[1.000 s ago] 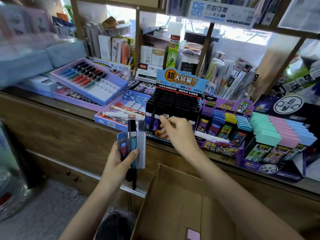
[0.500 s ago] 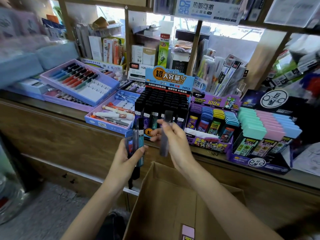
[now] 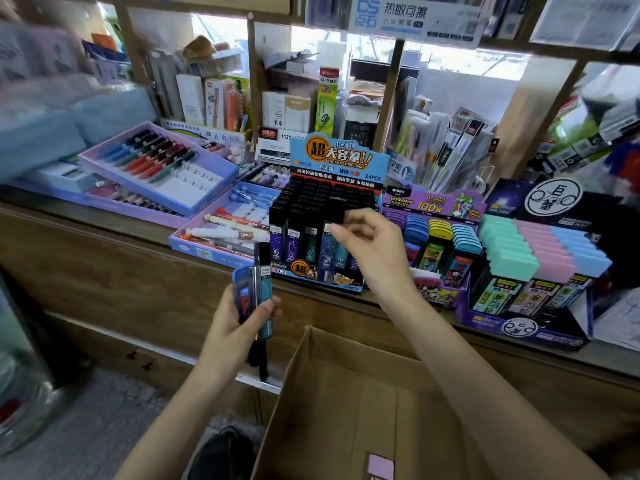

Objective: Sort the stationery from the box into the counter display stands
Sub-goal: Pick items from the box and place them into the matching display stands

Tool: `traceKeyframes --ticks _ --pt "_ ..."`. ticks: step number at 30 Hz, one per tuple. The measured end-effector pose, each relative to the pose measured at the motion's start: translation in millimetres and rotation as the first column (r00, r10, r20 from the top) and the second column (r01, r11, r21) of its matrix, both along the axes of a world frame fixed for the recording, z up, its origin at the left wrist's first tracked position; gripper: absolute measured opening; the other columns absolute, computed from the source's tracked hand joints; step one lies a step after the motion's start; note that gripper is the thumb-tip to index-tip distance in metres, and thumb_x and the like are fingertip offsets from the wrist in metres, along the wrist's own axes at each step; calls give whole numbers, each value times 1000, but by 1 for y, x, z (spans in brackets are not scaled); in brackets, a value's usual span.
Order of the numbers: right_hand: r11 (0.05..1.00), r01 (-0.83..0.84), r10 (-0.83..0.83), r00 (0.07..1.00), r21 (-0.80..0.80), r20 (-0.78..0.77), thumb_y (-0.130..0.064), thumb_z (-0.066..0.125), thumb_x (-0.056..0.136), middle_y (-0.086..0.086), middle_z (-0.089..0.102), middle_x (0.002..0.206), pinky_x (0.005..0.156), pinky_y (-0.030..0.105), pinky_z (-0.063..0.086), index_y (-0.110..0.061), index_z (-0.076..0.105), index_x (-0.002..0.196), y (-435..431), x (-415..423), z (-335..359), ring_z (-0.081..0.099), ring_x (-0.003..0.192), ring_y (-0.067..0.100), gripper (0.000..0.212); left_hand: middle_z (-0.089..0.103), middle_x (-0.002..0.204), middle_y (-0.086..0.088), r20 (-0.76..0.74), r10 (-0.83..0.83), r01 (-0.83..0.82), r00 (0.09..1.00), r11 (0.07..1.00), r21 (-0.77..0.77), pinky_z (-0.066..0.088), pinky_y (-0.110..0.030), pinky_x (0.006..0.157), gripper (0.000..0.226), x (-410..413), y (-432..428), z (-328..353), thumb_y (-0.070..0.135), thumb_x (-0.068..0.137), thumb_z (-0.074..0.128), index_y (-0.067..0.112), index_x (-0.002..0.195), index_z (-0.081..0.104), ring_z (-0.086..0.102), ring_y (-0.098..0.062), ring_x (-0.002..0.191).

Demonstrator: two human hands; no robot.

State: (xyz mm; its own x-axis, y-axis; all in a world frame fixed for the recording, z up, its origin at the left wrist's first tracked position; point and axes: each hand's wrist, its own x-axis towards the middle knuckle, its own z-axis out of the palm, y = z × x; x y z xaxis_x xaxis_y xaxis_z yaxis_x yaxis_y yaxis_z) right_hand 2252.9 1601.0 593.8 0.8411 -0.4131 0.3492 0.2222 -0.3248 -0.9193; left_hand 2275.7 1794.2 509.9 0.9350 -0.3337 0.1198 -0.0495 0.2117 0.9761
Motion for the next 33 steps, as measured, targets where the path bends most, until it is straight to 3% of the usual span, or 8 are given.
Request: traceKeyframes --ticks 5,11,18,25,30,33 --pt "987 85 -82 996 -139 29 -19 71 83 -8 66 83 76 29 55 -16 66 93 3 19 5 66 79 10 11 72 91 4 6 9 -9 1000 1000 21 52 -14 68 25 4 6 -1 9 87 57 23 107 54 69 -8 83" --pt "930 176 -168 984 -322 50 -19 72 82 1 72 93 82 18 51 -9 70 107 17 31 -17 63 84 7 27 72 92 4 -14 8 -8 1000 1000 17 52 -17 69 25 4 11 -4 10 87 57 23 109 54 68 -8 84" --pt "939 170 -189 981 -299 -37 -19 71 83 6 72 94 82 24 53 -8 71 106 15 35 -19 66 86 11 25 73 91 3 -26 14 -14 1000 1000 -5 53 -15 68 26 7 12 -6 6 88 55 21 110 54 69 -8 83" --pt "932 176 -229 963 -317 -141 -19 69 85 11 72 86 77 29 55 -2 71 97 12 39 -26 67 77 16 21 72 96 2 -39 -9 9 999 1000 -20 53 -22 71 35 6 9 -7 22 78 60 24 112 54 68 -11 88" --pt "757 123 -313 931 -642 -190 -34 60 91 3 60 56 54 24 42 -7 69 77 12 36 -18 56 52 14 32 73 95 2 -45 -49 47 998 998 -52 54 -18 71 38 3 2 -5 24 76 61 22 114 55 69 -11 87" --pt "710 227 -359 931 -667 -64 -35 51 95 -2 63 64 47 24 35 -12 67 88 12 17 -22 51 52 10 29 72 97 0 -50 -81 78 995 995 -63 54 -18 72 41 0 0 -5 27 76 63 22 115 55 69 -13 88"
